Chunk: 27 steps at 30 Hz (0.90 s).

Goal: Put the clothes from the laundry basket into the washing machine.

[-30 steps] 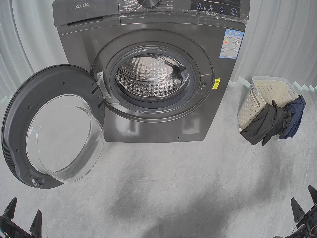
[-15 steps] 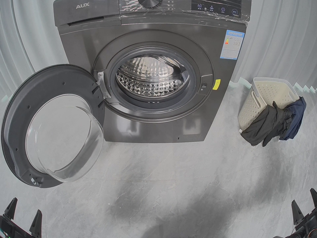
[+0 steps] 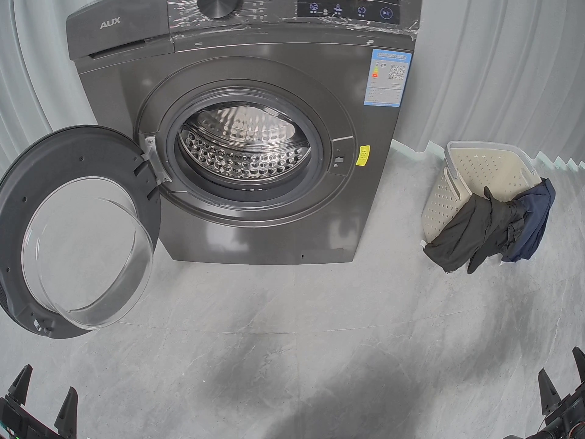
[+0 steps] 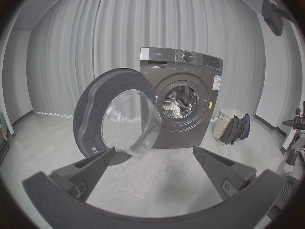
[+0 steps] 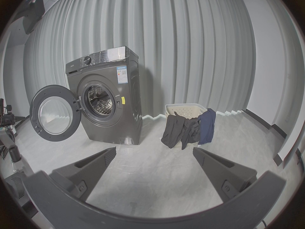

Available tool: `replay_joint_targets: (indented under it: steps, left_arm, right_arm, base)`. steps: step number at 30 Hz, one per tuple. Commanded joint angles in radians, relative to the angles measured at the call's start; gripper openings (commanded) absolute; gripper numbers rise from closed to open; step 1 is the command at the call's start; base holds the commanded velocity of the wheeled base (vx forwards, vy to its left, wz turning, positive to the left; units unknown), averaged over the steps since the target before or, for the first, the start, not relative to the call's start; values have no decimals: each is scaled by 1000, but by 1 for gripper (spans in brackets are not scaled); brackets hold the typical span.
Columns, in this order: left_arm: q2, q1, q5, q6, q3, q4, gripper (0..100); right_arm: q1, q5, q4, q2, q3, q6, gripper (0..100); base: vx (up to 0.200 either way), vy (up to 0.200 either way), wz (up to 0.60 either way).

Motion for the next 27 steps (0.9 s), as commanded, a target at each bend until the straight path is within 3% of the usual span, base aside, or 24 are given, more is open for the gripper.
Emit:
replay_joint_targets:
  steps: [1, 4, 13, 19, 27]
  left_arm:
    - [-13, 0, 2, -2, 15, 0, 100]
    - [-13, 0, 2, -2, 15, 0, 100]
    - [-13, 0, 2, -2, 15, 0, 100]
    - [-13, 0, 2, -4, 15, 0, 100]
    - [-13, 0, 2, -4, 15, 0, 100]
  right_arm:
    - [0, 0, 0, -10, 5, 0, 100]
    - [0, 0, 0, -10, 5, 0, 100]
    - [0, 0, 0, -10, 5, 0, 100]
    - [-3, 0, 0, -10, 5, 0, 100]
    - [-1, 0, 0, -10, 5, 0, 100]
  base:
    - [0, -200, 0]
    - [0, -200, 0]
    - [0, 0, 0]
    - [200, 0, 0]
    - [0, -50, 0]
